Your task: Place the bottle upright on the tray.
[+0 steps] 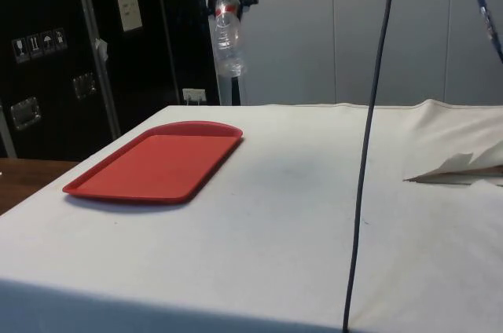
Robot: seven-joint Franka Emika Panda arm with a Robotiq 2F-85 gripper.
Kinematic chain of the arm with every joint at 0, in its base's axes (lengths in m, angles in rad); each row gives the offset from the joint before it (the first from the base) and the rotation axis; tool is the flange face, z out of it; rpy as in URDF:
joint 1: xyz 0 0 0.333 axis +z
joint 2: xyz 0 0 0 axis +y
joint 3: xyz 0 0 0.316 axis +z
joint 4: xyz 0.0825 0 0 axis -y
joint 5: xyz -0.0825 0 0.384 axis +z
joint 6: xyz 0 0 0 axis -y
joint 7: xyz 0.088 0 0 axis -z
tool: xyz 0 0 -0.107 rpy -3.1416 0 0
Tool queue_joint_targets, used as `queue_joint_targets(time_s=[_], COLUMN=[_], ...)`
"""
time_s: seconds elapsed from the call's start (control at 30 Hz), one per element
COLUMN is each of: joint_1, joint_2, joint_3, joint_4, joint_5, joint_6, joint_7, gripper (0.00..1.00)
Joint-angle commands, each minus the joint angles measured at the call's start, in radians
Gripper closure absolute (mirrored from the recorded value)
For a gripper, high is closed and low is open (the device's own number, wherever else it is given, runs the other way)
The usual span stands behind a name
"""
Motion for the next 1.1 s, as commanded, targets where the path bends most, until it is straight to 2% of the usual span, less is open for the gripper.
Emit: queue_joint_targets(time_s=[0.0,0.07,0.1,0.13,0.33,0.37,0.4,0.63,0.67,0.7,0.9,0.93,0.97,1.07], joint_1=[0.006,0.006,0.001,0.006,0.007,0.001,0.007,0.009,0.003,0.009,0.011,0.005,0.011,0.012], joint_2=[0.004,0.006,0.002,0.007,0.019,0.017,0.021,0.036,0.033,0.037,0.041,0.038,0.042,0.044], joint_3=[0.0,0.007,0.011,0.011,0.034,0.038,0.037,0.058,0.061,0.061,0.082,0.085,0.084,0.095], joint_4=[0.004,0.007,0.002,0.008,0.025,0.022,0.027,0.048,0.044,0.049,0.053,0.051,0.053,0.053], joint_5=[-0.007,-0.016,-0.015,-0.021,-0.054,-0.053,-0.059,-0.099,-0.093,-0.105,-0.147,-0.143,-0.153,-0.177], joint_6=[0.015,0.025,0.019,0.031,0.064,0.058,0.069,0.099,0.087,0.104,0.135,0.123,0.14,0.157], joint_7=[0.013,0.023,0.017,0.029,0.069,0.063,0.075,0.12,0.108,0.126,0.169,0.158,0.175,0.198], gripper=[1.0,1.0,1.0,1.0,1.0,1.0,1.0,1.0,1.0,1.0,1.0,1.0,1.0,1.0])
